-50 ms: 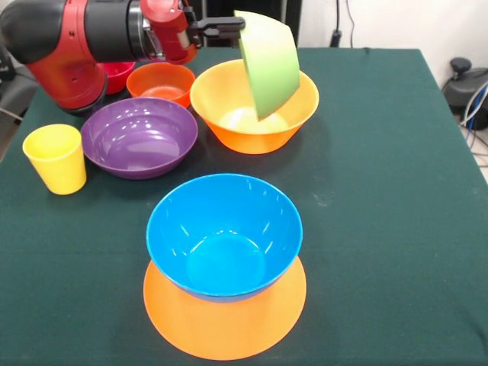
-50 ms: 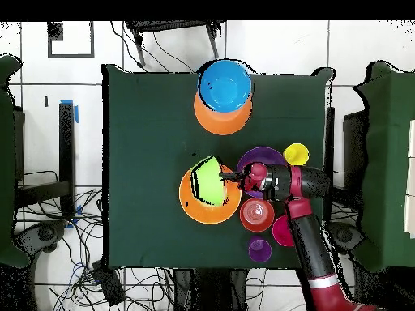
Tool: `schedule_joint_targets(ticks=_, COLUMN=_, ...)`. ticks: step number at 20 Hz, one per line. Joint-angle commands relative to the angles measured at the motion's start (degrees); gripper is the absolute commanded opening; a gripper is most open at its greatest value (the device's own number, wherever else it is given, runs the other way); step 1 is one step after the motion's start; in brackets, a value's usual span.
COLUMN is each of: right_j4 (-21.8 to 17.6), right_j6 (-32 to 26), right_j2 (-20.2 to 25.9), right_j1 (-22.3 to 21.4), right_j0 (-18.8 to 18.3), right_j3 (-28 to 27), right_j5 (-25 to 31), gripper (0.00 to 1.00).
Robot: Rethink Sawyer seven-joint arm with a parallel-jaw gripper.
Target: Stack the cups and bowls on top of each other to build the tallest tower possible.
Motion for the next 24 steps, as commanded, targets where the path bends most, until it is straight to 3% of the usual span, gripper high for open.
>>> schedule_joint_targets(ticks=1, right_j4=1.10, right_j6=-17.47, right_j2=-7.03, right_j1=-0.17, right_j0=1.44, right_j3=-7.14, right_j5=6.70, gripper=0.00)
schedule_joint_targets(ticks=11, right_j4=-0.44, right_j6=-20.26, right_j2=-9.85, right_j1=0.54, right_j0=-1.29, right_j3=-6.13, right_j5=7.19, gripper=0.00)
schedule_joint_targets(ticks=24, right_j4=2.27, right_j6=-22.26, right_j2=-10.52, right_j1=0.71, right_j0=1.02, right_j3=-10.85, right_j5=10.81, gripper=0.00)
